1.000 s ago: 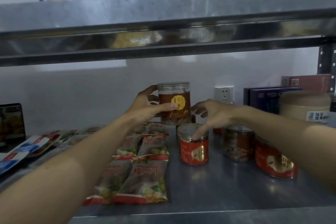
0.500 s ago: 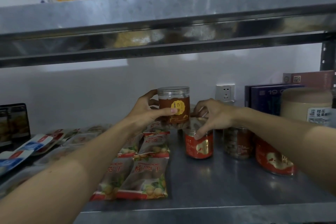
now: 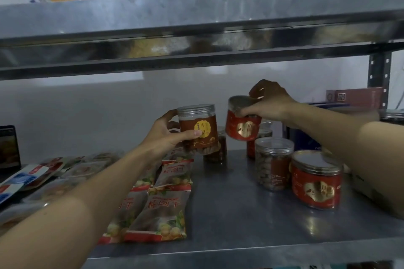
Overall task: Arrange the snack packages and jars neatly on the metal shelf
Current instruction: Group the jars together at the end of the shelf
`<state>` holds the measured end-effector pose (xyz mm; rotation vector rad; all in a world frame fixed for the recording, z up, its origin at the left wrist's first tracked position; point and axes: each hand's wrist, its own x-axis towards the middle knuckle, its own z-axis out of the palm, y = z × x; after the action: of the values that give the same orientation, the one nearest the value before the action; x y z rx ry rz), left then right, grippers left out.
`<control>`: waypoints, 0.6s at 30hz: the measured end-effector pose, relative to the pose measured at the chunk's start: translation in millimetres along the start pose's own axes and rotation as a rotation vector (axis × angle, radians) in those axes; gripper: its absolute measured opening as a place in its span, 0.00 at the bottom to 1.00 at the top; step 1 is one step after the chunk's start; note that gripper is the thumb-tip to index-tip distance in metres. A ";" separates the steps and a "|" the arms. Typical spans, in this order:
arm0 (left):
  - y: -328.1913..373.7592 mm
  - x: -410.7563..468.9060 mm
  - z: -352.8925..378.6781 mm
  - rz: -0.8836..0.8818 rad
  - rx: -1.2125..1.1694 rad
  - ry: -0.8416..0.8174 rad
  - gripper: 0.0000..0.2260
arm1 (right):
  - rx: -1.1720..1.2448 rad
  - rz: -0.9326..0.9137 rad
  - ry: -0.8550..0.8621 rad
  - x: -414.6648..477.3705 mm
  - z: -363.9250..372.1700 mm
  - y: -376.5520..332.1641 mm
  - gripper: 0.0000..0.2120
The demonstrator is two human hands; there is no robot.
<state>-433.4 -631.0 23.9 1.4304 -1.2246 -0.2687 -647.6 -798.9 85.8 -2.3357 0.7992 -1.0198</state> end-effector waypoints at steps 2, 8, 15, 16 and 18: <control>-2.0 -2.2 3.4 -0.010 -0.008 -0.013 0.38 | -0.026 0.017 0.057 2.8 -5.0 2.0 0.35; -12.0 -3.2 12.0 -0.050 -0.009 -0.043 0.44 | -0.131 0.117 0.116 8.3 -25.0 23.9 0.36; -16.0 -0.9 27.5 -0.065 -0.013 -0.066 0.42 | -0.139 0.187 0.183 7.3 -37.0 43.6 0.33; -16.3 -0.3 29.6 -0.070 -0.017 -0.066 0.43 | -0.151 0.189 0.178 7.1 -38.5 44.0 0.31; -17.2 1.1 33.4 -0.078 -0.022 -0.064 0.45 | -0.163 0.215 0.153 7.5 -38.1 48.8 0.33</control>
<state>-449.2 -655.5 0.2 1.4619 -1.2148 -0.3834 -688.3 -846.1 83.0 -2.2613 1.2057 -1.0836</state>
